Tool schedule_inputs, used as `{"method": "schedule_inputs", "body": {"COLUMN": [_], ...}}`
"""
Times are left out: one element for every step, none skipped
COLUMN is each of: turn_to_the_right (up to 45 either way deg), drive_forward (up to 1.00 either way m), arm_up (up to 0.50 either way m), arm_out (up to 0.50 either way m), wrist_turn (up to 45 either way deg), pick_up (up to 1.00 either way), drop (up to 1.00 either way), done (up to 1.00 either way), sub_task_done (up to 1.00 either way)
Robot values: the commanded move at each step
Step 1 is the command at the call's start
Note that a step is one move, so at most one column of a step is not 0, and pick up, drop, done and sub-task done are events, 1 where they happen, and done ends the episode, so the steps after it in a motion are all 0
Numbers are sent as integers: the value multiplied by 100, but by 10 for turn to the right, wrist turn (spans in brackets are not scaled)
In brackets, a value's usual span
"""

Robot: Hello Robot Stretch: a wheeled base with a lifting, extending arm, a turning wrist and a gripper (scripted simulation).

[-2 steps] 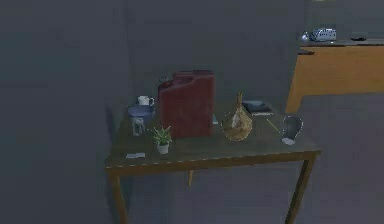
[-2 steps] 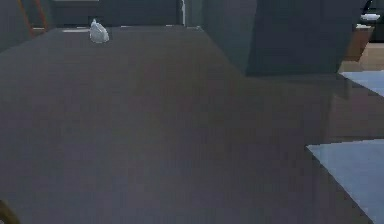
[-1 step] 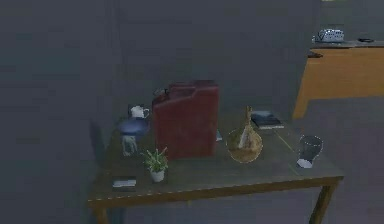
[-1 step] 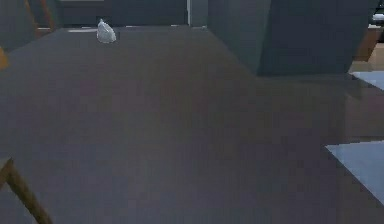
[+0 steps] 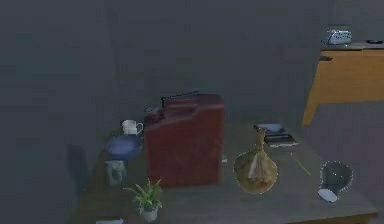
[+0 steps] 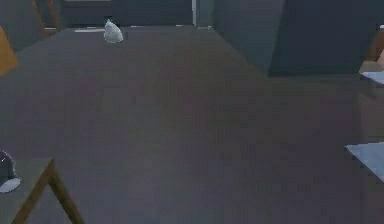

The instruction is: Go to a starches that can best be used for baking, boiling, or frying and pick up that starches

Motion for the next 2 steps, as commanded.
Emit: {"method": "schedule_inputs", "body": {"turn_to_the_right": [450, 450], "drive_forward": [0, 0], "arm_up": [0, 0], "arm_out": [0, 0], "wrist_turn": [0, 0], "pick_up": [0, 0], "drop": [0, 0], "done": [0, 0], "sub_task_done": [0, 0]}}
